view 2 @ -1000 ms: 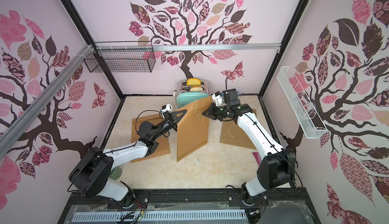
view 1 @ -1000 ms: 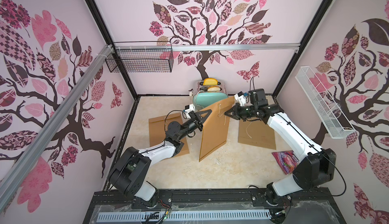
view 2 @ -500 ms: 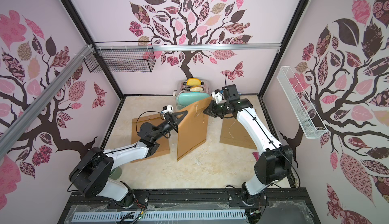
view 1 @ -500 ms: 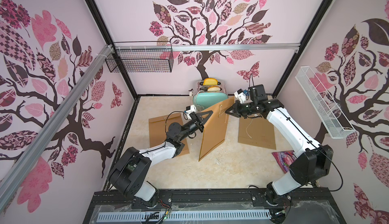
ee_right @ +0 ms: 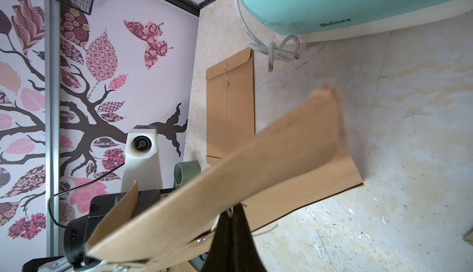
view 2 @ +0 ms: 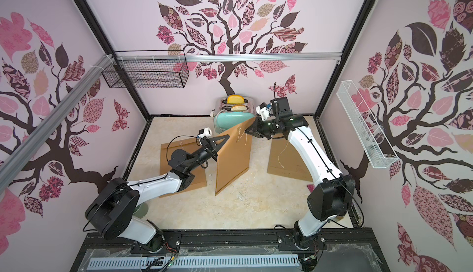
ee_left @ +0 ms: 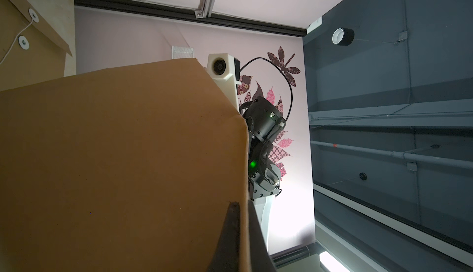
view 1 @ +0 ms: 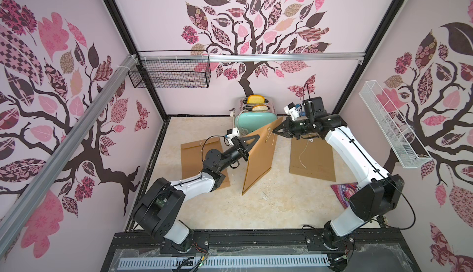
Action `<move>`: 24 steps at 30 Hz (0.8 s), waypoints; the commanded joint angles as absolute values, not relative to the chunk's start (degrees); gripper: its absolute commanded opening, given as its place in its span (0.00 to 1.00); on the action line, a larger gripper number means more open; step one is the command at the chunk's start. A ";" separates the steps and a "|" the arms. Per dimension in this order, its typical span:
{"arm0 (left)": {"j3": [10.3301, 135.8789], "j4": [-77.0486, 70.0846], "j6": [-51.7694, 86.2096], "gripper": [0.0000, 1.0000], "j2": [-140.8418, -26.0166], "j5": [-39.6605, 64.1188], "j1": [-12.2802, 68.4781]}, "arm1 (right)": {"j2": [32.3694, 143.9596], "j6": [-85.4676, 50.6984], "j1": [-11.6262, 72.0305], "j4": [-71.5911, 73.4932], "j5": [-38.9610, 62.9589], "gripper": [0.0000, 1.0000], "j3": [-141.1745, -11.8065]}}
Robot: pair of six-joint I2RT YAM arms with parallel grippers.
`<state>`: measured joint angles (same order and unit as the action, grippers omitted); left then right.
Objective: Close the mouth of the file bag
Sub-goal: Close the file bag.
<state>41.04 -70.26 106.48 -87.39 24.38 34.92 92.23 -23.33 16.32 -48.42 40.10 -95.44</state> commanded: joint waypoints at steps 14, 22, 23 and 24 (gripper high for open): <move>42.39 -71.67 106.08 0.00 -89.38 25.20 35.85 | 89.93 -23.80 20.63 -46.52 41.45 0.00 -97.99; 41.99 -70.64 105.92 0.00 -88.76 23.82 35.39 | 87.60 -23.27 17.43 -46.55 41.97 0.00 -94.76; 42.09 -70.26 105.93 0.00 -88.75 24.11 35.46 | 87.01 -23.37 17.27 -46.03 41.93 0.00 -94.46; 42.20 -69.92 105.82 0.00 -88.86 24.54 35.45 | 86.52 -23.35 17.23 -45.75 41.91 0.00 -94.54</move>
